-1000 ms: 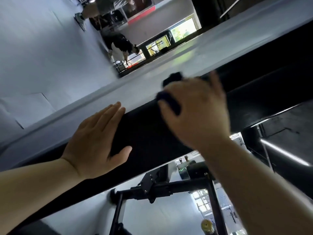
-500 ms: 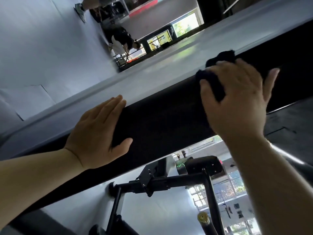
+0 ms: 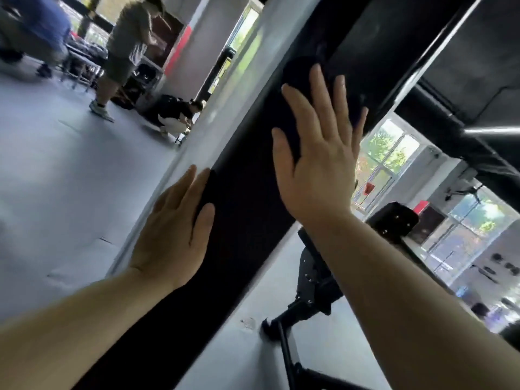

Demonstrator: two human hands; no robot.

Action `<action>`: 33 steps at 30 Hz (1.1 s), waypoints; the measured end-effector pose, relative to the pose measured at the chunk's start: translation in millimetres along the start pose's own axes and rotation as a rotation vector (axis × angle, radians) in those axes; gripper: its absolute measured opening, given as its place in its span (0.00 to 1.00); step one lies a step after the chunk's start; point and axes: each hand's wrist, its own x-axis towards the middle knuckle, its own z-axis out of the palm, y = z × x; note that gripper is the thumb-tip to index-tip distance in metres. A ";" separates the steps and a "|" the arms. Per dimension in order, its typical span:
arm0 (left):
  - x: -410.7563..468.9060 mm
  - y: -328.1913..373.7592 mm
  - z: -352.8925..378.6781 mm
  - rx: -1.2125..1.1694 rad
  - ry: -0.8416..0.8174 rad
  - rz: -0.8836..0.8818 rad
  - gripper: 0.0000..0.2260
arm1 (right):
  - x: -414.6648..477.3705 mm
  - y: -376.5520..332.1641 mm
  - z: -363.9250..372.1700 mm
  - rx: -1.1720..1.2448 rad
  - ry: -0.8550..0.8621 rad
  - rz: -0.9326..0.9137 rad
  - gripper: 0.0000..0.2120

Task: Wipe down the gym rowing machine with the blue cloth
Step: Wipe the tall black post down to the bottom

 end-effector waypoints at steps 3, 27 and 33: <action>8.1 -3.8 -0.4 -0.165 -0.062 -0.032 0.20 | -71.1 -21.7 14.0 0.018 -0.119 -0.179 0.20; 103.0 85.6 -25.1 0.482 -0.012 0.906 0.24 | -46.4 -0.9 19.1 0.949 0.396 1.070 0.21; 115.3 92.3 -6.2 0.686 0.001 1.241 0.24 | -122.1 -61.1 33.7 0.929 0.244 1.305 0.17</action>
